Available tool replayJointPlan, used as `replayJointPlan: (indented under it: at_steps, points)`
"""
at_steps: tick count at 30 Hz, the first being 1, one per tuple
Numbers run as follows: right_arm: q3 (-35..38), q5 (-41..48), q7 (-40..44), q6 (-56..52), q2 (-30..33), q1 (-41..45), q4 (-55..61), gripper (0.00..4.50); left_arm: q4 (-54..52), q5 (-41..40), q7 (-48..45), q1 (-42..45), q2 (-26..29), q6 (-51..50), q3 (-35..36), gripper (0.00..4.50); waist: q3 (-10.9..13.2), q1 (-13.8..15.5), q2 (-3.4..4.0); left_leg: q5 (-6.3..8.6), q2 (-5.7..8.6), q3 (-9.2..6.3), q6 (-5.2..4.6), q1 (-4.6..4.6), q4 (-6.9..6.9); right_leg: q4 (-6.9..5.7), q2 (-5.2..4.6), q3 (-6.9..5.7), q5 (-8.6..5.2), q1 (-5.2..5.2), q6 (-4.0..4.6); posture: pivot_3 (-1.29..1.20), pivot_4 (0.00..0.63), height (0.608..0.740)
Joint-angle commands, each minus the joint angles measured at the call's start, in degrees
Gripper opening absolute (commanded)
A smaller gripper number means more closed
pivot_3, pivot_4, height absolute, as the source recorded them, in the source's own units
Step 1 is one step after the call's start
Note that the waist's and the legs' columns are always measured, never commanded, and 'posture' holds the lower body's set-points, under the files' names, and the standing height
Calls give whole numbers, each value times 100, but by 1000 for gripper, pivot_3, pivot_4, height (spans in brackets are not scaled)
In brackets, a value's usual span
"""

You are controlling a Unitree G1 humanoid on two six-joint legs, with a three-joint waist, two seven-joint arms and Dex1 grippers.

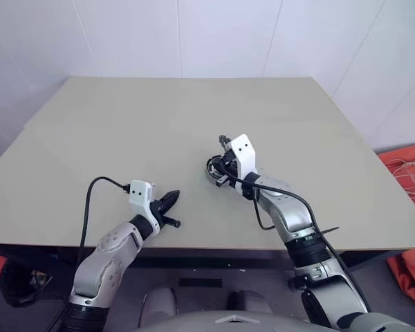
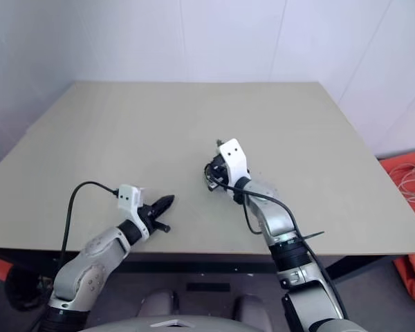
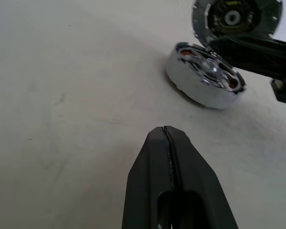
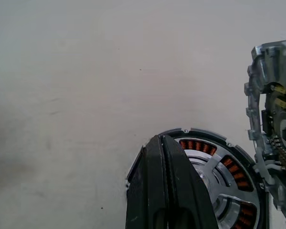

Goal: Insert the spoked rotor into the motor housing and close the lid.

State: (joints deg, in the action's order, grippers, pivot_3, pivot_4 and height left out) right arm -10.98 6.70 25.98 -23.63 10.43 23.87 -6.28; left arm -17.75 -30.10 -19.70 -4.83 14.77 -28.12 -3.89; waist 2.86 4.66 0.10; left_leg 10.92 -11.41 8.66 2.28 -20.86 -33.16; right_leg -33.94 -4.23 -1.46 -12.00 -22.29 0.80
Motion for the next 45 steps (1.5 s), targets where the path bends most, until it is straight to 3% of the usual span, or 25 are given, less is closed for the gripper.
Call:
replayJointPlan:
  at_steps: [1, 17, 28, 34, 37, 45]
  points:
    - [64, -154, -172, 186, -57, 222, -106, 0, -286, 28, -282, 47, 110, 0, -90, 20, 0, -30, 1, 0, 0, 0, 0, 2, 0, -2, 0, 0, 0, 0, 0, 0, 0, 740]
    - [-261, -671, -133, -259, 62, 326, -784, 0, -344, -34, -579, 58, 159, -161, -51, 20, -2, -74, 2, 1, 0, 8, -2, 50, -3, -46, 1, 12, -13, 16, 10, 0, 0, 740]
    - [291, 676, 909, -211, -51, 310, 913, 0, -272, 15, -596, 73, 45, -136, -98, 20, 3, -76, 11, 1, -4, 9, -2, 74, 1, -83, 3, 14, -41, 11, -1, 0, 0, 740]
    - [52, 606, 1413, -164, 428, 537, 1225, 0, -278, 16, -582, 81, -10, -161, -109, 20, 3, -67, 10, 2, -3, 9, -2, 70, 1, -79, 3, 14, -41, 12, 3, 0, 0, 740]
    - [-314, 349, 1746, -91, 810, 628, 1253, 573, -229, 11, -597, 113, -19, -163, -87, 0, 3, -67, 10, 2, -4, 9, -2, 70, 1, -80, 2, 13, -42, 12, 4, 0, 0, 740]
    - [-1145, -205, 2534, 57, 1461, 928, 1161, 3302, -103, -4, -625, 181, -29, -145, -35, 0, 4, -70, 12, 1, -6, 10, -2, 71, 0, -81, 4, 12, -43, 11, 4, 0, 0, 740]
